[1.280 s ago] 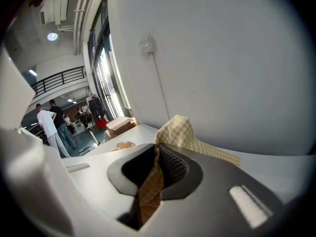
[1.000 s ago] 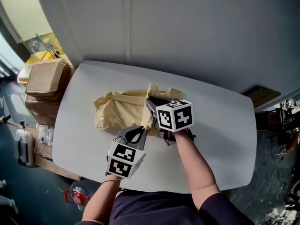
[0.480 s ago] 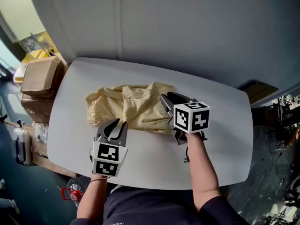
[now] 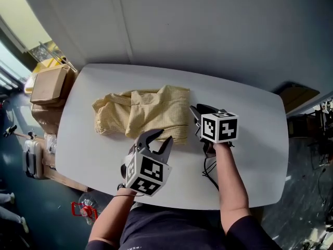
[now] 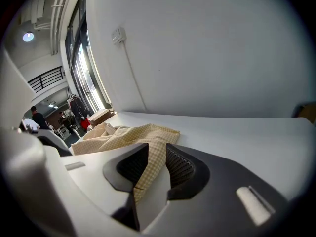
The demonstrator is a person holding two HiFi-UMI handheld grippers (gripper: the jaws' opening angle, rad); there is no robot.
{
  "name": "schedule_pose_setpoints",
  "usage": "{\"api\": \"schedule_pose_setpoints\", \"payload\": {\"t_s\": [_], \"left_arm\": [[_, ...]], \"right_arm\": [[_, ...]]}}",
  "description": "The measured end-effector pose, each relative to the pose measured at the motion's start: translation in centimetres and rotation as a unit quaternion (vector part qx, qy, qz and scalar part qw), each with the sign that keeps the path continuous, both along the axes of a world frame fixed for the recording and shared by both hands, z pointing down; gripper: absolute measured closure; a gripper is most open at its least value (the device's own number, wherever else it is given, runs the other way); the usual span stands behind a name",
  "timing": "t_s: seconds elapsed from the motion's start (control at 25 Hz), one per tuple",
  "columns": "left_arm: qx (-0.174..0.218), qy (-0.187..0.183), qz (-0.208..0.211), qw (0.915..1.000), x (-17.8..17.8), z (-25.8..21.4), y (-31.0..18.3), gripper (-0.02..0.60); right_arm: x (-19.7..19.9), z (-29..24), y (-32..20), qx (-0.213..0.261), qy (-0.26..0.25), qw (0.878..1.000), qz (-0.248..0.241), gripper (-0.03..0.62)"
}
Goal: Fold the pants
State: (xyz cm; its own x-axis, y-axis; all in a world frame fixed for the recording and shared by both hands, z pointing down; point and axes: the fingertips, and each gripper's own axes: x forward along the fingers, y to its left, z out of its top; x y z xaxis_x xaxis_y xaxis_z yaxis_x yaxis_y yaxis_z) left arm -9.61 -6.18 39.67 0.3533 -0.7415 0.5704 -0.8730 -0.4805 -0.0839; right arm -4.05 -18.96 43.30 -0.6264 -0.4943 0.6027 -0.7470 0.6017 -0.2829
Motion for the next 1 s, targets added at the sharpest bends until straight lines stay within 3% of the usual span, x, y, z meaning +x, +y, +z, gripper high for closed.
{"api": "schedule_pose_setpoints", "payload": {"t_s": [0.12,0.2,0.4,0.72,0.88,1.0], "left_arm": [[-0.015,0.003,0.047,0.9988,5.6,1.8,-0.9,0.454],[-0.025,-0.003,0.055,0.9982,7.0,3.1,-1.4,0.45],[-0.039,-0.021,0.041,0.9981,6.6,5.7,-2.6,0.375],[-0.08,0.0,0.054,0.9953,6.1,8.6,-1.8,0.354],[-0.093,0.0,0.054,0.9942,5.7,9.5,-1.9,0.417],[-0.098,0.032,0.06,0.9929,5.0,8.6,-2.0,0.514]], "right_arm": [[0.0,0.8,-1.2,-0.009,-0.001,1.0,-0.001,0.478],[-0.3,1.4,-1.9,-0.019,-0.005,1.0,0.002,0.479],[-1.4,2.8,-3.0,-0.038,-0.003,0.999,0.0,0.47],[-2.9,5.2,-3.5,-0.073,0.017,0.997,-0.002,0.46],[-3.2,5.5,-3.1,-0.085,0.016,0.996,-0.007,0.491],[-3.7,3.8,-2.8,-0.071,0.006,0.997,-0.019,0.542]]}}
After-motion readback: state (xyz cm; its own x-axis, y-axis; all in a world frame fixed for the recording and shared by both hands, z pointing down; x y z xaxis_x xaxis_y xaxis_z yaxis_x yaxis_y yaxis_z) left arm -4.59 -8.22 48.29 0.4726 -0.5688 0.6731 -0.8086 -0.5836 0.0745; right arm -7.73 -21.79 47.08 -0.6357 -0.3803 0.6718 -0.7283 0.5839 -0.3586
